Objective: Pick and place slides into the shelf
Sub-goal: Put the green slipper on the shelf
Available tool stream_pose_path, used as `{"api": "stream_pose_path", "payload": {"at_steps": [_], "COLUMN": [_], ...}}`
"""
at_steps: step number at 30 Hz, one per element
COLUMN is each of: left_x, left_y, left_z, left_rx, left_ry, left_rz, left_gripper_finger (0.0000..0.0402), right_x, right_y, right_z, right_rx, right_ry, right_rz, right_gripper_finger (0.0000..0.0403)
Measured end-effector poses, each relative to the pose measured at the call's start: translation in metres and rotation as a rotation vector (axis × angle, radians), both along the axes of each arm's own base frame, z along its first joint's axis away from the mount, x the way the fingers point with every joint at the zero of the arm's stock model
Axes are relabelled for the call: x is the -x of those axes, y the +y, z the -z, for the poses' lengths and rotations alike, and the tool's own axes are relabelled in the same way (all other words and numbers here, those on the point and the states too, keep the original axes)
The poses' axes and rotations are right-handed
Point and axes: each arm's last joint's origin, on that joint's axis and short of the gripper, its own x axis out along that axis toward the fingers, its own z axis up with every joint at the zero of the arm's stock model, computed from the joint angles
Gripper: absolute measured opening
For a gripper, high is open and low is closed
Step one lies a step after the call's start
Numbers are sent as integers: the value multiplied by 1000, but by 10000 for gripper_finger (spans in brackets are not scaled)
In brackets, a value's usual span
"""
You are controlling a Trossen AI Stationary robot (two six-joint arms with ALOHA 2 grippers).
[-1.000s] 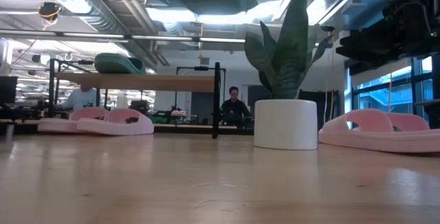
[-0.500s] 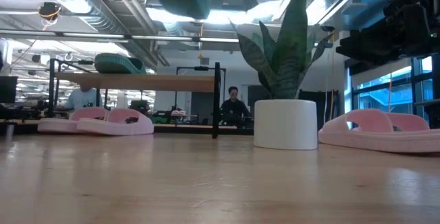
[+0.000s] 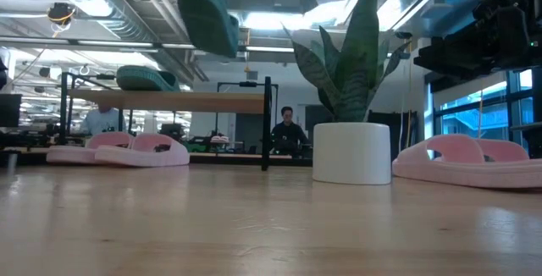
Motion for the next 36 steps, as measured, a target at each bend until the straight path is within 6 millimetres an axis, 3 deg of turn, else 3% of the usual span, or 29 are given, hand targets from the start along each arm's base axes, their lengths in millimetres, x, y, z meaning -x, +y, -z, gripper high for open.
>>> {"api": "stream_pose_path", "payload": {"at_steps": [10, 18, 36], "left_x": [6, 13, 30], "left_y": [46, 72, 87], "left_z": [28, 44, 89], "left_rx": [44, 72, 156], "left_ry": [11, -52, 41], "left_rz": [-29, 9, -86], "left_gripper_finger": [0, 0, 0], "right_x": [0, 0, 0], "right_y": [0, 0, 0], "right_z": [0, 0, 0], "right_rx": [0, -2, -1], "right_ry": [0, -1, -1], "right_rz": [0, 0, 1], "right_gripper_finger": [221, 221, 221]}}
